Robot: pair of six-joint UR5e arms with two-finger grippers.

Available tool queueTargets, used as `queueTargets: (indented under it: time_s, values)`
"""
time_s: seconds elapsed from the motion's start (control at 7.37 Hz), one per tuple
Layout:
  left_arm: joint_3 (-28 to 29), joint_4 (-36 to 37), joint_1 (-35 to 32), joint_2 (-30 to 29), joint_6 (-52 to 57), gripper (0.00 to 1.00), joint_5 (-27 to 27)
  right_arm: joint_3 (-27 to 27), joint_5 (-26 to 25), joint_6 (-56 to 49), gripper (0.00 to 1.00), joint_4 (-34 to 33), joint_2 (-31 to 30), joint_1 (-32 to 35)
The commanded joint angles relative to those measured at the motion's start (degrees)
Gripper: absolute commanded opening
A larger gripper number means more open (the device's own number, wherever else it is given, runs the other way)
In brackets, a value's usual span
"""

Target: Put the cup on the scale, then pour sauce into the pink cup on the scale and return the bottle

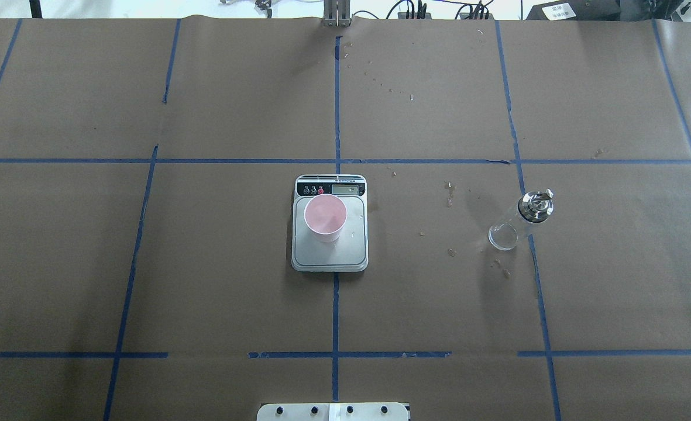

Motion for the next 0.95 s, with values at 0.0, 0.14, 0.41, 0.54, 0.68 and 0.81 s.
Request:
queueTargets:
  time_s: [0.0,0.14,0.41,0.54,0.68,0.81]
  values:
    - [-1.2,-0.1,0.0,0.1,0.1,1.00,3.3,0.0,0.0,-0.3,1.00,0.0,0.0,0.0]
    - [-0.8,-0.3,0.0,0.4,0.2,1.00,1.7,0.0,0.0,-0.3,1.00,0.1,0.0,-0.1]
    - [-1.2,-0.2,0.0,0.6,0.2,1.00,1.3,0.0,0.0,-0.3,1.00,0.1,0.0,-0.1]
    - [-1.2,-0.3,0.0,0.5,0.1,1.00,1.4,-0.1,-0.1,-0.3,1.00,0.1,0.0,-0.1]
    - [-1.5,-0.4,0.0,0.5,0.1,1.00,1.5,0.0,0.0,-0.3,1.00,0.1,0.0,-0.1]
    - [-2.2,-0.3,0.0,0.5,0.1,1.00,1.6,0.0,0.0,-0.3,1.00,0.1,0.0,-0.1]
